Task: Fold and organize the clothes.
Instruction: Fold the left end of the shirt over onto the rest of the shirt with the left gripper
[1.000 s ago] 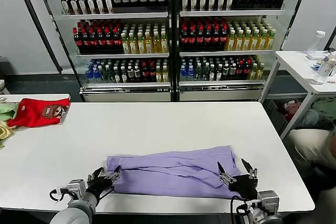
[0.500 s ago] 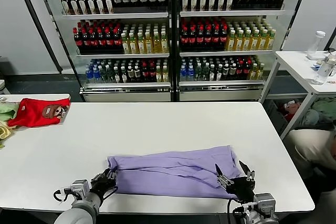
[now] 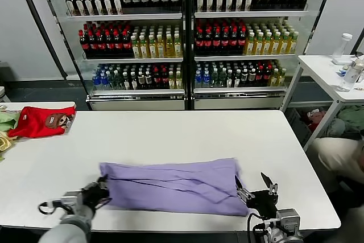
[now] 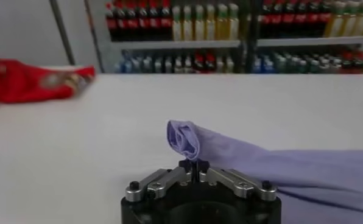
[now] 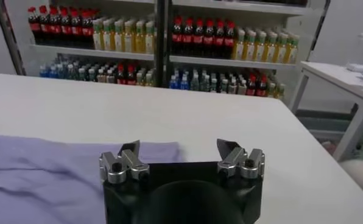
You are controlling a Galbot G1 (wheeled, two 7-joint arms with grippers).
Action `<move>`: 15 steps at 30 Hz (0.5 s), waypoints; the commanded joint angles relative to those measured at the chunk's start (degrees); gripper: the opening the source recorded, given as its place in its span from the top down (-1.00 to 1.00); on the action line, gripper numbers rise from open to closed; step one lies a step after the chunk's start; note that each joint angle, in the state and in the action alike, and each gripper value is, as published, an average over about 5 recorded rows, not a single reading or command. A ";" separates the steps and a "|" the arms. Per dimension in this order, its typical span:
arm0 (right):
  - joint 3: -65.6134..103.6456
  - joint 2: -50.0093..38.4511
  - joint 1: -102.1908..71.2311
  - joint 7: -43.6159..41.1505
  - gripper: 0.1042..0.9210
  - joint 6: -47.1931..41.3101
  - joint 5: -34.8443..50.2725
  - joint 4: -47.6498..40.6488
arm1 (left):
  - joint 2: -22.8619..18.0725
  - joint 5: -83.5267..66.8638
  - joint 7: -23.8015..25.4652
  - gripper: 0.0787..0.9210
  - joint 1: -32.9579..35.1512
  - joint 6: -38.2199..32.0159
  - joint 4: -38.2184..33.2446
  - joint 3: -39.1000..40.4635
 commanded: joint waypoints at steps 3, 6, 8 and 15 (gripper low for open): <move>0.47 -0.15 1.96 0.01 -0.76 0.04 0.38 -0.83 | 8.64 -1.11 4.56 0.94 2.77 0.65 1.44 -28.56; 0.16 -0.34 2.56 -0.10 -0.76 -0.02 0.53 -0.88 | 10.42 -4.96 5.52 0.94 3.30 0.71 1.40 -31.26; 0.00 -0.44 2.78 -0.16 -0.76 -0.07 0.55 -0.78 | 10.44 -11.21 4.47 0.94 2.78 0.74 -0.82 -29.77; 0.98 -0.67 2.24 -0.09 -0.76 -0.14 0.46 -0.46 | 4.38 -28.39 1.33 0.94 1.01 0.73 -13.04 -8.07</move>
